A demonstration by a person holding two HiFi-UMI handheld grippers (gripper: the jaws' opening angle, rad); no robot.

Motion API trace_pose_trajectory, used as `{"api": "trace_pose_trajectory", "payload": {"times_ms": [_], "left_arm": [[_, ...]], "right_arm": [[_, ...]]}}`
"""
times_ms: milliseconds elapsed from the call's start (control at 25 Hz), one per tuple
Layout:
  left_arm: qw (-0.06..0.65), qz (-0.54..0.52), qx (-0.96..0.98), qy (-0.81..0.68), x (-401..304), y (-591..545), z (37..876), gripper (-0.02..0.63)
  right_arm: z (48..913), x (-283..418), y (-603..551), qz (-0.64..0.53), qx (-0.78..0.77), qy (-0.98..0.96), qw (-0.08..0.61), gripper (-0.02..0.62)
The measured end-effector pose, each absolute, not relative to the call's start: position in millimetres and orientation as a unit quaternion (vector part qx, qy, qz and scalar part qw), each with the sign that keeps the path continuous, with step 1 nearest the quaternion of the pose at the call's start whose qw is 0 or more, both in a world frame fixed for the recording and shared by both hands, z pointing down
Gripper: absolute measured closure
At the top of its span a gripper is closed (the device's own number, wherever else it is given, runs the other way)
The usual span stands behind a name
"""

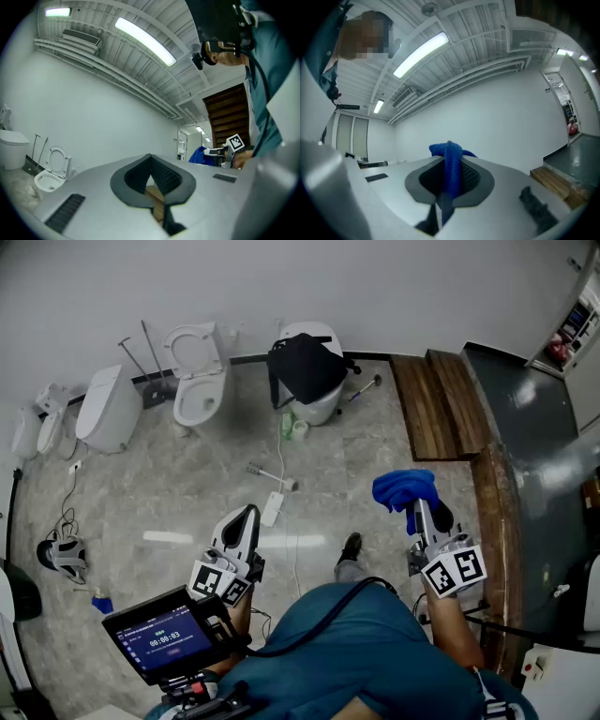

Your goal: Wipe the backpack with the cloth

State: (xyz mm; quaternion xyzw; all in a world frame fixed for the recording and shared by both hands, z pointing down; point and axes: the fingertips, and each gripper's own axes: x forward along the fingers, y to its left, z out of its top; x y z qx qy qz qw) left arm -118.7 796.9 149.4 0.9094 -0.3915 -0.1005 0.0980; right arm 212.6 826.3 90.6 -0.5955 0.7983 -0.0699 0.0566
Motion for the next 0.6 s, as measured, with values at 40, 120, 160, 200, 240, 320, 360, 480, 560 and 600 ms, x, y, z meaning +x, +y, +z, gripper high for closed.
{"api": "trace_pose_trajectory", "payload": {"times_ms": [40,120,160,200,240,320,360,480,560,600], "left_arm": [[0.097,-0.103,0.910,-0.390,-114.9,797.2,146.8,0.601],[0.089,-0.109,0.913,-0.384,-101.0,788.0,136.1,0.601],[0.081,-0.113,0.915,-0.380,-88.1,773.2,127.3,0.601],[0.073,-0.114,0.916,-0.377,-72.3,749.8,120.6,0.601],[0.069,-0.110,0.916,-0.378,-56.1,720.8,119.8,0.601],[0.065,-0.101,0.916,-0.384,-27.5,665.6,124.3,0.601],[0.062,-0.099,0.915,-0.386,-15.7,644.9,124.0,0.601],[0.058,-0.111,0.913,-0.389,11.0,603.7,120.1,0.601],[0.060,-0.124,0.909,-0.393,22.6,583.1,115.7,0.601],[0.062,-0.130,0.908,-0.394,26.4,573.2,112.9,0.601]], "right_arm": [[88.0,211.0,828.2,-0.065,-0.594,0.800,0.058,0.569],[84.9,213.2,821.2,-0.057,-0.591,0.802,0.060,0.569],[85.7,219.7,806.5,-0.056,-0.589,0.804,0.061,0.569],[88.8,230.2,782.8,-0.057,-0.587,0.806,0.062,0.569],[93.7,242.9,753.2,-0.062,-0.583,0.808,0.062,0.569],[102.7,266.7,697.4,-0.070,-0.574,0.813,0.061,0.569],[105.3,276.2,676.4,-0.071,-0.570,0.816,0.060,0.569],[111.1,298.1,628.8,-0.070,-0.561,0.823,0.055,0.569],[114.5,305.7,598.8,-0.068,-0.556,0.827,0.051,0.569],[114.7,306.6,584.1,-0.067,-0.553,0.829,0.052,0.569]]}}
